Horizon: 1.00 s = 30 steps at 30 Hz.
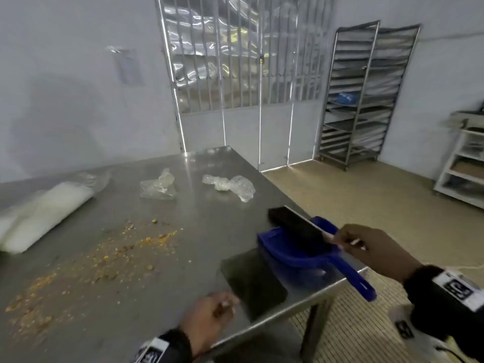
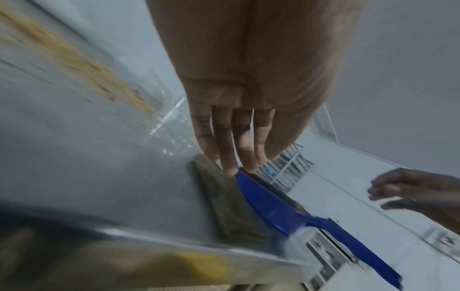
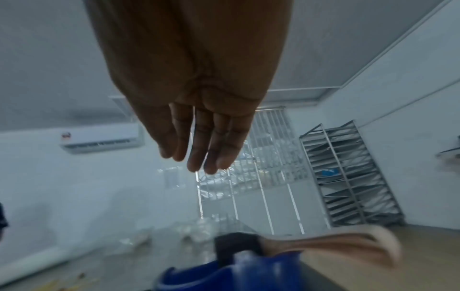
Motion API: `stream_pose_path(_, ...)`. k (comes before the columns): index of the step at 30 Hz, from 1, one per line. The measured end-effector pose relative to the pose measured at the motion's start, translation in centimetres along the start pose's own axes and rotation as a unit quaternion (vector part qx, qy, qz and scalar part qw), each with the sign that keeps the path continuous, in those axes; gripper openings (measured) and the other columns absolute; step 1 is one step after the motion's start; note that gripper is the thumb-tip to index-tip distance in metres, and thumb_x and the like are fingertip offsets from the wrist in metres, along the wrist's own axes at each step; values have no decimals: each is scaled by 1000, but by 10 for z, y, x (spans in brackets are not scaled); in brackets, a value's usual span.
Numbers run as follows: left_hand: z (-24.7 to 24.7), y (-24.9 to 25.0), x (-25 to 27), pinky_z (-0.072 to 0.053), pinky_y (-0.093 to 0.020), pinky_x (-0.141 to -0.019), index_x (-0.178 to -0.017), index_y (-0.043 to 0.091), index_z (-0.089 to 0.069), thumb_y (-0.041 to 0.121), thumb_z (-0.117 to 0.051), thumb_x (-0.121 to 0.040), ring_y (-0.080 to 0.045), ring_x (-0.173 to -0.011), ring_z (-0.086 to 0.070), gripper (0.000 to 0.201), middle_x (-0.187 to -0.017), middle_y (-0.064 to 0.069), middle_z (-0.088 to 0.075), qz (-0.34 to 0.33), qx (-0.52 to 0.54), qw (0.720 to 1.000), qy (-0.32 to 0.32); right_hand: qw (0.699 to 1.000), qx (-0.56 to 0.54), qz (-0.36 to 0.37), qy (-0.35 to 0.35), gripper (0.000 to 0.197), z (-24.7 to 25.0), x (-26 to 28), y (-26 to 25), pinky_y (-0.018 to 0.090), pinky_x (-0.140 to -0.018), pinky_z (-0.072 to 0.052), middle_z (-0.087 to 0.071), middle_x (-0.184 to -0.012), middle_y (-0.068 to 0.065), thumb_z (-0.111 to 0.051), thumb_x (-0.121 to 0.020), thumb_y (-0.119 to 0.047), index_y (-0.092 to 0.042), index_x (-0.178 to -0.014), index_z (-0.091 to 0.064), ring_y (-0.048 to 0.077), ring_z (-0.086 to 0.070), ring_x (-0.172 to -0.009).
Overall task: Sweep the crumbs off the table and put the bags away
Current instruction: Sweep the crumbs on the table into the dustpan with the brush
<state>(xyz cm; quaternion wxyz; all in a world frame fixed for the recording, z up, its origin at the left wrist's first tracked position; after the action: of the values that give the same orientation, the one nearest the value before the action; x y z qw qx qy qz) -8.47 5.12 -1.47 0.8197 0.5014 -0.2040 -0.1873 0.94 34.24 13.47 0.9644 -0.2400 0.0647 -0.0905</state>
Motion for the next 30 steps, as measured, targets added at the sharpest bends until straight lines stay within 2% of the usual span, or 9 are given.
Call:
stream_pose_path(1, -12, 15, -14, -46, -15, -70, -77, 39, -62, 27, -60, -84, 5, -64, -53, 14, -69, 13, -60, -28, -40, 998, -41, 1000, 6, 12, 21, 21, 6, -16, 4, 13, -68, -37, -64, -93, -6, -60, -88, -14, -34, -82, -57, 8, -60, -86)
stream_pose_path(3, -62, 44, -42, -42, -15, -65, -76, 33, -55, 20, -52, -93, -2, -65, -52, 22, -73, 10, -57, -5, -53, 993, -109, 998, 43, -28, 25, 10, 15, -30, 36, 18, -73, -33, -62, -103, 5, -60, -88, -16, -18, -97, -62, 21, -58, -98)
stream_pose_path(7, -151, 93, -73, -44, -27, -70, -68, 23, -50, 38, -43, -95, -8, -61, -50, 32, -66, 6, -54, 9, -85, 983, -165, 991, 75, -107, -20, 36, 2, -45, 94, 27, -87, -37, -58, -123, 10, -59, -89, -29, -9, -119, -57, 24, -53, -112)
stream_pose_path(10, -204, 99, -82, -41, -25, -65, -74, 22, -52, 53, -46, -89, -10, -61, -48, 35, -69, 3, -53, 48, -8, 977, -210, 987, 72, -136, -48, 44, -16, -49, 117, 32, -90, -41, -58, -124, 10, -57, -89, -35, -8, -124, -53, 25, -54, -112)
stream_pose_path(13, -237, 106, -79, -43, -23, -58, -86, 15, -53, 51, -54, -86, -13, -64, -49, 35, -76, -2, -55, 104, 124, 957, -241, 984, 45, -162, -59, 41, -33, -48, 132, 29, -77, -37, -60, -108, 11, -58, -89, -35, -5, -117, -56, 21, -52, -94)
stream_pose_path(16, -243, 109, -80, -55, -25, -66, -116, 3, -50, 26, -59, -89, -19, -81, -65, 37, -108, -11, -63, 132, 212, 950, -186, 982, 7, -184, -47, 34, -40, -45, 142, 27, -71, -36, -56, -94, 5, -56, -90, -31, -5, -111, -58, 18, -50, -86)
stream_pose_path(18, -246, 107, -81, -59, -26, -66, -125, -4, -47, 15, -61, -88, -25, -91, -66, 44, -115, -16, -62, 149, 288, 934, -149, 980, -22, -194, -35, 28, -41, -41, 148, 24, -68, -39, -57, -92, 5, -54, -91, -25, -5, -109, -60, 17, -52, -84)
stream_pose_path(23, -242, 115, -75, -58, -29, -74, -120, -7, -49, 5, -58, -88, -26, -98, -61, 35, -109, -18, -59, 143, 357, 914, -126, 977, -85, -197, -5, 19, -38, -30, 148, 32, -77, -50, -63, -92, 9, -54, -91, -17, -6, -104, -63, 19, -58, -82)
stream_pose_path(30, -211, 124, -60, -54, -39, -89, -118, -1, -50, 9, -62, -85, -27, -98, -64, 36, -106, -15, -63, 94, 334, 927, -140, 978, -117, -170, 23, 18, -13, -22, 121, 18, -53, -40, -61, -79, 1, -59, -88, -17, -7, -103, -61, 9, -54, -63)
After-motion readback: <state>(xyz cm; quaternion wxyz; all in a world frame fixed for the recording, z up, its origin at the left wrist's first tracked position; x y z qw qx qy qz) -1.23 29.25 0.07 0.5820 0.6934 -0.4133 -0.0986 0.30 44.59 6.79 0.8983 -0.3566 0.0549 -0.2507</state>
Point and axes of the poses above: each hand's wrist, its own x-axis away from the middle knuckle, its own z-axis out of the back of the hand, y = z × x, the point moved 10 cm from there along -x, towards the middle knuckle
